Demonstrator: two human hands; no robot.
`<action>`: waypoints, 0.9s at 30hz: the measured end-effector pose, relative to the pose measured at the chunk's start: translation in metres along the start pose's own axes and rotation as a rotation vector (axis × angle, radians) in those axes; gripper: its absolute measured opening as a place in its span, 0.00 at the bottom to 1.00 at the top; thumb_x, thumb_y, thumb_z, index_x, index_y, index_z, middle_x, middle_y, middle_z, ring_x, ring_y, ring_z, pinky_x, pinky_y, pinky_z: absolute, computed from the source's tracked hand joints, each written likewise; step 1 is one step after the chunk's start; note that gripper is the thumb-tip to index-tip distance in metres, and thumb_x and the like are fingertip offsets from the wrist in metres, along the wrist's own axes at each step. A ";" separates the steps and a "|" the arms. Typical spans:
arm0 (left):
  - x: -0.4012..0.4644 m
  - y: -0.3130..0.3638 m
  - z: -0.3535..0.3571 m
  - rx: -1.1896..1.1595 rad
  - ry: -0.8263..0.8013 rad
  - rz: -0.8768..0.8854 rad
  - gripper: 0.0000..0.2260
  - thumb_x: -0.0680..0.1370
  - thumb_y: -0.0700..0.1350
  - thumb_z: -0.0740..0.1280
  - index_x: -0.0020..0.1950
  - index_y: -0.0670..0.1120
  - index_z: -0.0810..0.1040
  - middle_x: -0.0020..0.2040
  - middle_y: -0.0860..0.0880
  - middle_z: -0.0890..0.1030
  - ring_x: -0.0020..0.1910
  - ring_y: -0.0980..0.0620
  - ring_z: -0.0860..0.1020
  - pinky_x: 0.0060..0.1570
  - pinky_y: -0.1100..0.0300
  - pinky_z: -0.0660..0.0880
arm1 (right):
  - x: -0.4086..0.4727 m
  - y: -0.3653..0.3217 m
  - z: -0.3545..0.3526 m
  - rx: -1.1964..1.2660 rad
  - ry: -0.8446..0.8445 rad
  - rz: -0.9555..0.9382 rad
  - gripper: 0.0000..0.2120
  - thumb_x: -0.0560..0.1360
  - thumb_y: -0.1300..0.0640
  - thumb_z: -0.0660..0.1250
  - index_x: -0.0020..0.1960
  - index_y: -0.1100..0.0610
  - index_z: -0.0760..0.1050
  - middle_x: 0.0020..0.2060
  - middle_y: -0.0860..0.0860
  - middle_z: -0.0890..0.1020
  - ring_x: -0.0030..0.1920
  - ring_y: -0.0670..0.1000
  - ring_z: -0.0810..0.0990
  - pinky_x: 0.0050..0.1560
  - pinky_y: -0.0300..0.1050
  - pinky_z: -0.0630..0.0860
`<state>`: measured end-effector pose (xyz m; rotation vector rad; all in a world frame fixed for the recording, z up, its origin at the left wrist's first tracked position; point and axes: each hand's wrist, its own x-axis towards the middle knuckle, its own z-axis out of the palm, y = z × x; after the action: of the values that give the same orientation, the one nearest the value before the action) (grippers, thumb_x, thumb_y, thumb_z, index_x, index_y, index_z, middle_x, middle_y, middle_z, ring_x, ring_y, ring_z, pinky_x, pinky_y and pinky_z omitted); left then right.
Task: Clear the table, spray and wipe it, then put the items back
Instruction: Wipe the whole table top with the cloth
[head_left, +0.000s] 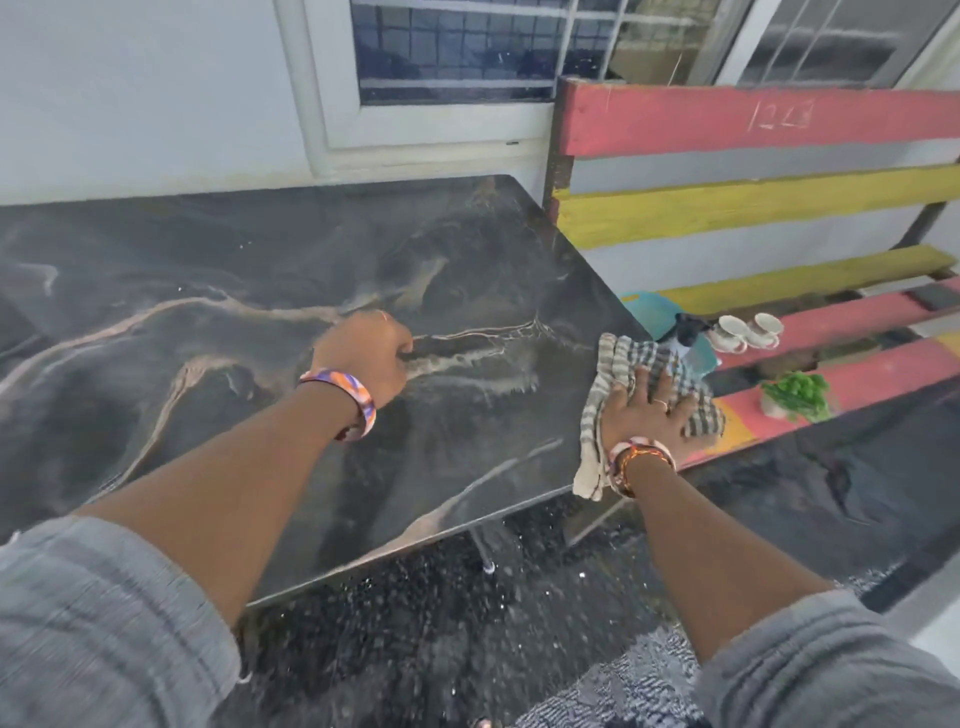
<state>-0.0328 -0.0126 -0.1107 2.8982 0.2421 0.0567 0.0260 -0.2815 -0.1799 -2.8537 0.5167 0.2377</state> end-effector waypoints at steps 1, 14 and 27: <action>-0.007 -0.012 -0.005 0.013 0.001 -0.023 0.17 0.73 0.36 0.62 0.59 0.46 0.79 0.61 0.41 0.78 0.60 0.38 0.76 0.57 0.49 0.75 | -0.012 -0.006 0.004 0.003 -0.003 -0.010 0.25 0.80 0.44 0.41 0.76 0.43 0.43 0.77 0.46 0.44 0.77 0.57 0.41 0.69 0.72 0.41; -0.129 -0.207 -0.031 0.023 0.019 -0.185 0.12 0.72 0.38 0.62 0.50 0.44 0.82 0.55 0.39 0.80 0.54 0.35 0.78 0.55 0.46 0.77 | -0.249 -0.149 0.086 -0.090 -0.022 -0.256 0.27 0.80 0.43 0.40 0.76 0.46 0.38 0.77 0.47 0.41 0.76 0.59 0.36 0.61 0.81 0.39; -0.137 -0.239 -0.042 0.036 0.011 -0.127 0.16 0.74 0.37 0.61 0.58 0.45 0.80 0.62 0.43 0.79 0.60 0.41 0.76 0.63 0.49 0.73 | -0.297 -0.195 0.101 -0.159 -0.131 -0.734 0.24 0.79 0.38 0.40 0.74 0.37 0.43 0.77 0.43 0.43 0.76 0.56 0.37 0.60 0.79 0.33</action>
<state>-0.2082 0.2037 -0.1278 2.9109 0.4323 0.0470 -0.1901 0.0179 -0.1795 -2.9186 -0.5973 0.3302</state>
